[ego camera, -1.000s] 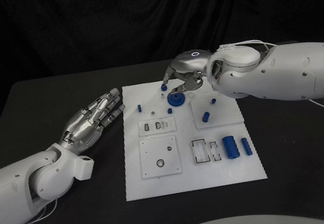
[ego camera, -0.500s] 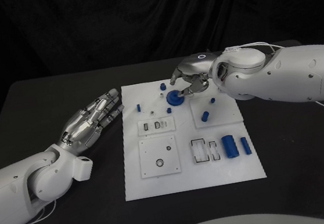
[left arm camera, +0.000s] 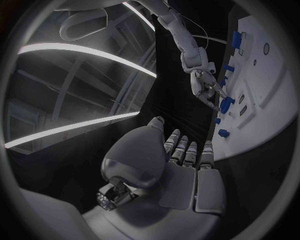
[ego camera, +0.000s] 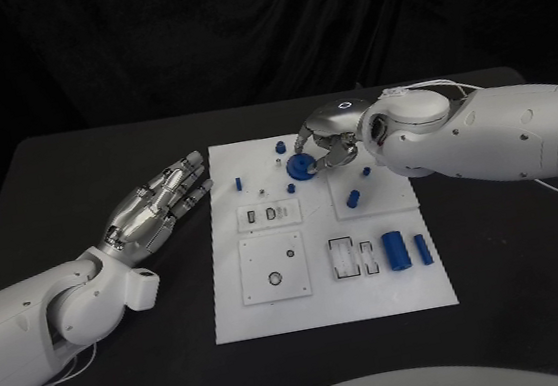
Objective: Assemble the parts on the task board
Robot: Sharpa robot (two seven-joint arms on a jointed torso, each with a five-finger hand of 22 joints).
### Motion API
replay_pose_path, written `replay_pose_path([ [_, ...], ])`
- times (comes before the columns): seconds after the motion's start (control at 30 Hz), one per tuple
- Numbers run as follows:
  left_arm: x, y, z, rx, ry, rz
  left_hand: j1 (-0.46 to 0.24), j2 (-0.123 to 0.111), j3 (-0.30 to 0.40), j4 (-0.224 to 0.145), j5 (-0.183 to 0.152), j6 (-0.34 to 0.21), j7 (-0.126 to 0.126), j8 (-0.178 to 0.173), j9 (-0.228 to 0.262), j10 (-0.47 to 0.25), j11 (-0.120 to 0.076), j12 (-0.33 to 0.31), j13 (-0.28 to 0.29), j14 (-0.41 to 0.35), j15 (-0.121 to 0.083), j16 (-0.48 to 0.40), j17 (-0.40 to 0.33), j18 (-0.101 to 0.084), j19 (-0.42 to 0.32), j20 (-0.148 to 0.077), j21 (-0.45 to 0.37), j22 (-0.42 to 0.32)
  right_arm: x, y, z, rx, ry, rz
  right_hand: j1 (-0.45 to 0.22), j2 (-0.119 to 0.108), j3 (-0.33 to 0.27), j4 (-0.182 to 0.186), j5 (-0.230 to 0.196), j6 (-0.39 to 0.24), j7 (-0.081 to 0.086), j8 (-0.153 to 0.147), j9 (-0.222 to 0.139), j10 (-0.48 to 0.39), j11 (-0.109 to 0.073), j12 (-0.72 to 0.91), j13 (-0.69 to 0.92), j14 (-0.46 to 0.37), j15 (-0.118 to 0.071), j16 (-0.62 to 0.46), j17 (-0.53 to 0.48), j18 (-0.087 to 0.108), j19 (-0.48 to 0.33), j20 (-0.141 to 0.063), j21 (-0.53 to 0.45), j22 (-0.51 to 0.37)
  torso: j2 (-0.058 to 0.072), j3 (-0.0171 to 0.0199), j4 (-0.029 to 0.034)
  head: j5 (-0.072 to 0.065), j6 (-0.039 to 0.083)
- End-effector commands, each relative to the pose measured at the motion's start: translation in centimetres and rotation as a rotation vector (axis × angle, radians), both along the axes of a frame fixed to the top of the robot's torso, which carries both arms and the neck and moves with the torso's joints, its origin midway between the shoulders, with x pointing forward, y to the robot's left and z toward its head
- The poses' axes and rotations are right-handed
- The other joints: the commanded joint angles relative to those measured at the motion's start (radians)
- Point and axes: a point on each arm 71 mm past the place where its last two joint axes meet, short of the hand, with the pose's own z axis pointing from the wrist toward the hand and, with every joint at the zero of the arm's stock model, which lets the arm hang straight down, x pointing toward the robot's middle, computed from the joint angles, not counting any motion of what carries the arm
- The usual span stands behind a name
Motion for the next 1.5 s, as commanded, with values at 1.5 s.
replay_pose_path([
  [1.5, -0.2, 0.0, 0.1, -0.059, -0.039, 0.002, 0.01, -0.002, 0.01, -0.001, 0.005, -0.005, 0.001, 0.003, 0.001, -0.002, 0.003, -0.005, -0.002, 0.0, 0.01, -0.006, -0.001, 0.005, 0.0, 0.006, -0.004, -0.002, -0.6, 1.4, 0.4, 0.074, -0.168, 0.096, 0.039, 0.002, 0.067, -0.088, 0.404, 0.032, -0.02, 0.373, 0.328, 0.029, -0.016, 0.011, 0.171, 0.02, -0.01, 0.012, 0.067, -0.001, 0.033, -0.015, 0.019, 0.122, 0.001, 0.0004, -0.0001, 0.006, -0.001],
])
